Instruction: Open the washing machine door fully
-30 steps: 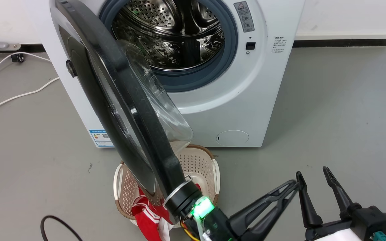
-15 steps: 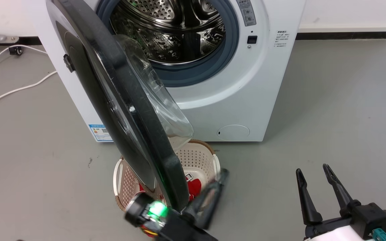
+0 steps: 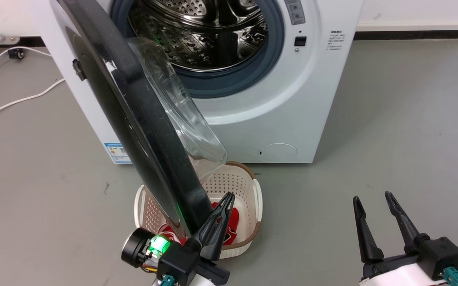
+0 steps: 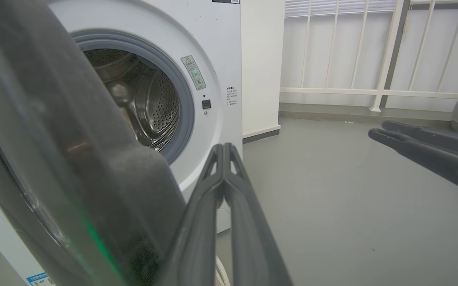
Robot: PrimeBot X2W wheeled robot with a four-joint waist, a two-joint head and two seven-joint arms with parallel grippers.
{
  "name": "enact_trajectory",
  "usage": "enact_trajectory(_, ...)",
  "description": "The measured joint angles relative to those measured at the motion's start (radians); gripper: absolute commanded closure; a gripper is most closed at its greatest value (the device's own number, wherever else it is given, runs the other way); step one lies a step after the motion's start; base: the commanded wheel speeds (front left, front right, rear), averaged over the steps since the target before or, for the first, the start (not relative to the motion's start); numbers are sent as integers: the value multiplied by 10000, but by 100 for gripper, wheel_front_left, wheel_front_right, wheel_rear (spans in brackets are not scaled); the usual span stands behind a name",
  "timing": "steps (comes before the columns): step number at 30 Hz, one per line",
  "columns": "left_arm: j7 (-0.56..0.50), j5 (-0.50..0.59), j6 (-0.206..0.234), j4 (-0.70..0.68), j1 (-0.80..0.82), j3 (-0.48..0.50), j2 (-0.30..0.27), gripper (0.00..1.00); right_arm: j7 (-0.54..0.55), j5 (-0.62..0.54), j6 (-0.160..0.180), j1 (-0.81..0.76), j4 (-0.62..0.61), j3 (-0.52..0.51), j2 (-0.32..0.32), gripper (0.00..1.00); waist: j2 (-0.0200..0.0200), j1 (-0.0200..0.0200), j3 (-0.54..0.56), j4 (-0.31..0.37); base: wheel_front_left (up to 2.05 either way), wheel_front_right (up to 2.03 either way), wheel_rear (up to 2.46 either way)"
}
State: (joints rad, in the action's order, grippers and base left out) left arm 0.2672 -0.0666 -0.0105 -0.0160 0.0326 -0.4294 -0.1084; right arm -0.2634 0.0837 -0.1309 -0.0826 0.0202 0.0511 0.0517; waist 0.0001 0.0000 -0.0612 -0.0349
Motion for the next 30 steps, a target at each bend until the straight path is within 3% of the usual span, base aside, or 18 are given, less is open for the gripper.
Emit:
enact_trajectory(9,-4,117,130,-105,-569,531,119,100,0,67,0,-105,115,-8,-2,0,0,0,12,-570,0,0,0)
enact_trajectory(19,2,169,205,-299,-1055,1085,153,100,-2,228,-2,-250,230,-144,-10,0,0,0,23,-1654,0,0,0)
enact_trajectory(30,-13,-2,614,-477,-1200,2644,84,100,0,215,-2,-238,349,-219,-8,0,0,0,-218,-2827,0,0,0)
